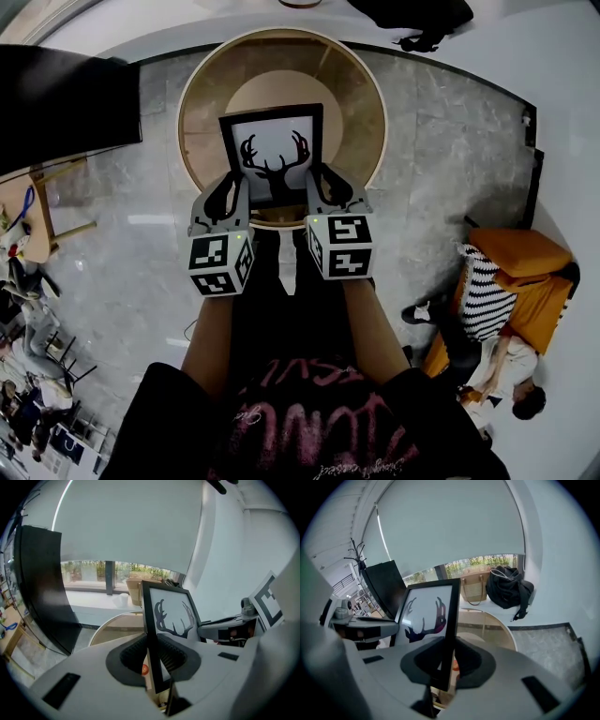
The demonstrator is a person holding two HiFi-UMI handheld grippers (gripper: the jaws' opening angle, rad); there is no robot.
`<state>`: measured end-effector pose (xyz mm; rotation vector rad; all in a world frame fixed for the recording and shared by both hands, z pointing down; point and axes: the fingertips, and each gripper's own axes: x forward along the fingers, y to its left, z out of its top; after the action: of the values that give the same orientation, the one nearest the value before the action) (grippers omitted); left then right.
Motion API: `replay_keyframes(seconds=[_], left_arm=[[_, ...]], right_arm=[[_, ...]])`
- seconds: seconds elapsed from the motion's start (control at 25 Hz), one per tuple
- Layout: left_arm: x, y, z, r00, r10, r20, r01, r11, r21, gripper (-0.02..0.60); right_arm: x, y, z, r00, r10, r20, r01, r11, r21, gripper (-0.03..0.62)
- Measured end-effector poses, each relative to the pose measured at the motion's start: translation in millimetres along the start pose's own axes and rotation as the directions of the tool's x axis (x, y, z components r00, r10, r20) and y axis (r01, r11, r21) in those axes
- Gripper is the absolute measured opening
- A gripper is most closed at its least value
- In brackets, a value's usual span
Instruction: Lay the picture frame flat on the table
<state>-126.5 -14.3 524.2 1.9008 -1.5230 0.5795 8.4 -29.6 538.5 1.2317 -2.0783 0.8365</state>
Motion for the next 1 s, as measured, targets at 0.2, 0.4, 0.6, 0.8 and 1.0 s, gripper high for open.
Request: replay_keyframes(seconds=[0.2, 0.4, 0.6, 0.8, 1.0], left_arm=[[6.3, -1.0, -26.9, 0.999, 0.001, -0.044, -0.002, 1.000, -0.022, 0.072], [9.7, -1.3, -51.9, 0.996, 0.001, -0.090, -0.004, 0.999, -0.035, 0.072], [24.1, 8.6, -72.3, 0.993, 0.001, -0.120, -0.007, 0.999, -0.054, 0.072], [35.6, 6.7, -102.1, 0.985, -0.011, -0.172, -0.001, 0.997, -0.074, 0.072], [44.1, 2.5, -124.3, 0.979, -0.016, -0.204, -0.001, 0.996, -0.086, 0.072]], right_arm=[[7.1, -2.8, -26.3, 0.999, 0.000, -0.044, 0.001, 1.000, 0.011, 0.081], [13.3, -3.3, -51.4, 0.996, 0.006, -0.089, -0.004, 1.000, 0.027, 0.081], [32.9, -3.4, -68.8, 0.992, 0.007, -0.125, -0.003, 0.999, 0.034, 0.081], [42.4, -9.4, -97.4, 0.983, 0.007, -0.181, 0.001, 0.999, 0.044, 0.081], [47.8, -15.9, -119.7, 0.976, 0.002, -0.217, 0.010, 0.998, 0.056, 0.081]])
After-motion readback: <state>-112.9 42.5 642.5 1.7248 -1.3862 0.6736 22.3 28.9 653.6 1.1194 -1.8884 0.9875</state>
